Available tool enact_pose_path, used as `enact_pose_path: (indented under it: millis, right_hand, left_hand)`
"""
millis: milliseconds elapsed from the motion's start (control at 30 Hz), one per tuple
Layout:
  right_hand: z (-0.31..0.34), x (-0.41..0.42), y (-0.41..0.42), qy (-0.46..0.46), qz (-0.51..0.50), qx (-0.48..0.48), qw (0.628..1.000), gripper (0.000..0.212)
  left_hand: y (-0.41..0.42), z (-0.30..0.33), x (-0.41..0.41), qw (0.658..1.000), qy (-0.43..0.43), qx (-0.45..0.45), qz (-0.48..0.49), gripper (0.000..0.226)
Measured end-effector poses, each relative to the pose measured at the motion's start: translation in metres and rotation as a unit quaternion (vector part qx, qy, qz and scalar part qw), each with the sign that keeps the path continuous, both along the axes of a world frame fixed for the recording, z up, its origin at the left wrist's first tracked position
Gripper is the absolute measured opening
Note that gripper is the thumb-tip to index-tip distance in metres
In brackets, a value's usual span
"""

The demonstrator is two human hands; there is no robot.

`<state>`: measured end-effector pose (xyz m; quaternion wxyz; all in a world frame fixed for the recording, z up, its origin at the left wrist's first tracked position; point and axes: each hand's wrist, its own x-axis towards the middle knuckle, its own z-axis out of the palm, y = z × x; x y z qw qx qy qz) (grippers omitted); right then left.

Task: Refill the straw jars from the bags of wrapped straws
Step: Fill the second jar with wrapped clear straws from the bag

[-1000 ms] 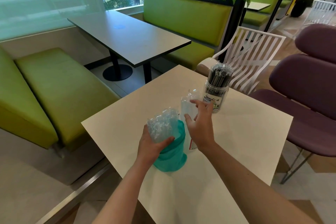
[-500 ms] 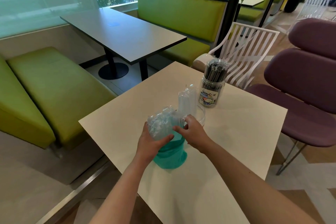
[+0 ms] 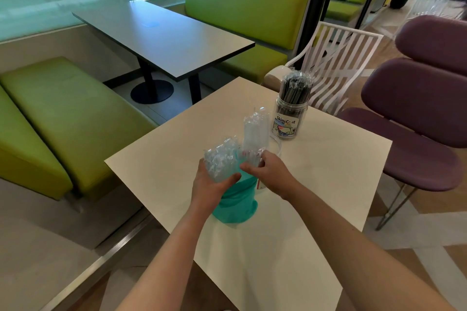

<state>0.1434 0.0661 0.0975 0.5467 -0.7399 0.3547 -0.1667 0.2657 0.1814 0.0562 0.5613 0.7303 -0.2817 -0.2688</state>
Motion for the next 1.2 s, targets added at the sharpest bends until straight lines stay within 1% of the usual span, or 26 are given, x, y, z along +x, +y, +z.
enact_pose_path:
  millis: [100,133,233,267,367,433,567,667,700,867,933,1000,1100,1200]
  right_hand:
    - [-0.003,0.001,0.002,-0.004,0.004,0.003,1.0,0.04]
    - [-0.005,0.001,0.002,-0.012,0.0,0.008,1.0,0.038]
    - [-0.002,0.0,0.001,-0.027,-0.022,-0.004,0.999,0.025]
    - [0.001,0.0,0.0,-0.032,-0.029,-0.012,0.999,0.026]
    - [0.019,0.001,-0.006,-0.041,-0.033,-0.05,0.997,0.041]
    - [0.032,0.003,-0.012,-0.037,-0.035,-0.079,0.996,0.042]
    - [0.064,0.006,-0.024,-0.074,-0.065,-0.092,0.991,0.039]
    - [0.09,0.005,-0.032,-0.116,-0.08,-0.101,0.985,0.022]
    - [0.098,0.004,-0.035,-0.129,-0.085,-0.108,0.982,0.02]
    - [0.123,0.0,-0.049,-0.179,-0.128,-0.145,0.965,0.038]
    - [0.121,0.001,-0.051,-0.171,-0.136,-0.156,0.963,0.038]
    - [0.11,0.004,-0.054,-0.137,-0.139,-0.164,0.967,0.039]
    - [0.089,0.006,-0.058,-0.088,-0.131,-0.169,0.973,0.048]
    - [0.068,0.01,-0.061,-0.04,-0.127,-0.156,0.979,0.051]
  left_hand:
    - [-0.001,0.0,-0.002,1.0,-0.007,0.006,-0.001,0.078]
    - [-0.001,0.0,-0.002,1.0,-0.007,0.008,0.0,0.078]
    - [-0.002,-0.001,-0.001,1.0,-0.004,0.005,0.007,0.079]
    - [-0.003,-0.001,-0.001,1.0,-0.005,0.006,0.009,0.079]
    - [-0.007,0.0,0.0,0.999,-0.03,0.021,0.014,0.08]
    - [-0.011,0.003,0.001,0.998,-0.051,0.03,0.018,0.085]
    - [-0.017,0.003,0.003,0.998,-0.052,0.034,0.021,0.087]
    - [-0.017,0.0,0.004,0.998,-0.043,0.04,0.021,0.09]
    - [-0.016,-0.001,0.005,0.998,-0.041,0.038,0.02,0.09]
    - [-0.015,-0.003,0.008,0.999,-0.032,0.033,0.016,0.09]
    - [-0.015,-0.004,0.007,0.999,-0.035,0.032,0.015,0.091]
    - [-0.016,-0.004,0.006,0.999,-0.037,0.032,0.016,0.088]
    - [-0.016,-0.006,0.005,0.999,-0.033,0.031,0.016,0.083]
    - [-0.017,-0.007,0.006,0.999,-0.033,0.029,0.017,0.082]
